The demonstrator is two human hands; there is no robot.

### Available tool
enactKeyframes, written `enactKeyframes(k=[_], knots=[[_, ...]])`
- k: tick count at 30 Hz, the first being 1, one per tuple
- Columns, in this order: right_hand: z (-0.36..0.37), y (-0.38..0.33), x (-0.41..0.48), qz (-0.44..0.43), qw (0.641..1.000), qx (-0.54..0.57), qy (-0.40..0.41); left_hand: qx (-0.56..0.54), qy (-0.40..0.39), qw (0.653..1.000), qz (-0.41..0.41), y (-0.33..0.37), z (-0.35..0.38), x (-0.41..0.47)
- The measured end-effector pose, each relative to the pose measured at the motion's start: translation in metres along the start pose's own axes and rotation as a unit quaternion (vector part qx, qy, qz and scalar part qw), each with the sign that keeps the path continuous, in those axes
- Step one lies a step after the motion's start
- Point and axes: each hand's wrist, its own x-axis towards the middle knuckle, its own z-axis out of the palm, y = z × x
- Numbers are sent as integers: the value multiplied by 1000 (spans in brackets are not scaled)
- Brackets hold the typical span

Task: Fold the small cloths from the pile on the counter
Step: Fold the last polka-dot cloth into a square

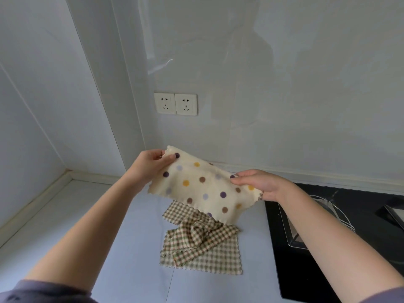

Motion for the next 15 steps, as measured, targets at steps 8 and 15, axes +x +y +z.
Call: enactKeyframes(k=[8, 15], knots=[[15, -5, -7, 18, 976, -115, -182, 57, -129, 988, 61, 20, 3, -3], [39, 4, -4, -66, 970, 74, -222, -199, -108, 965, -134, -4, 21, 9]])
